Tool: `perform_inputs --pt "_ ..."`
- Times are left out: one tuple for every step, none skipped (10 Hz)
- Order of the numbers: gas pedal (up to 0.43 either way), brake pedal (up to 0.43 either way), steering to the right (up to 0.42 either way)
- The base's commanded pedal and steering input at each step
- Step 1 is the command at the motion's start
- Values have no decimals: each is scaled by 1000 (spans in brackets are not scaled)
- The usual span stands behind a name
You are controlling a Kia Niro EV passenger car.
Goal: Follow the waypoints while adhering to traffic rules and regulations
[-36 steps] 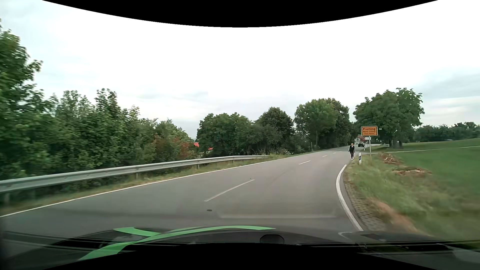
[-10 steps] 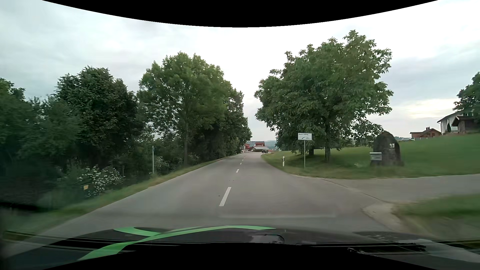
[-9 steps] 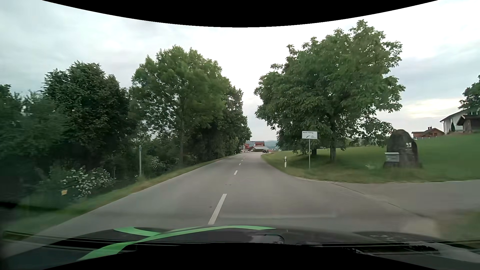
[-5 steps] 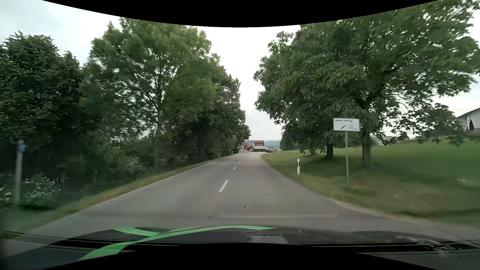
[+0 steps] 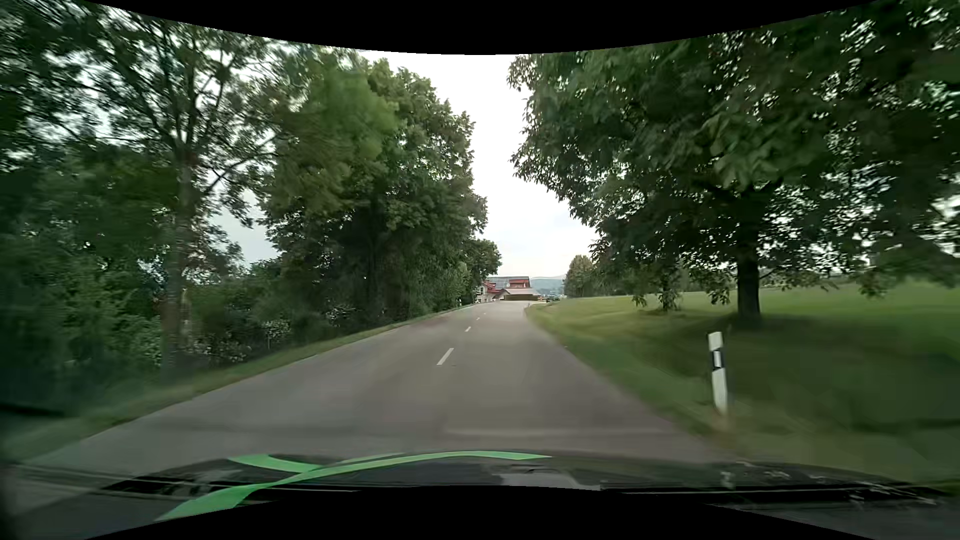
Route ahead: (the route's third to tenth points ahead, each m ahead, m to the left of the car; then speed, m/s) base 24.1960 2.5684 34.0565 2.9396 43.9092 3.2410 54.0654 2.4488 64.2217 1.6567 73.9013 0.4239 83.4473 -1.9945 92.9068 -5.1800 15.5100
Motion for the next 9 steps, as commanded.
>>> perform_inputs --pt "390 0 -6" --pt "390 0 -6" --pt "390 0 -6" --pt "390 0 -6" --pt "390 0 -6" --pt "390 0 -6" --pt "390 0 -7" --pt "370 0 -5" --pt "331 0 -6"
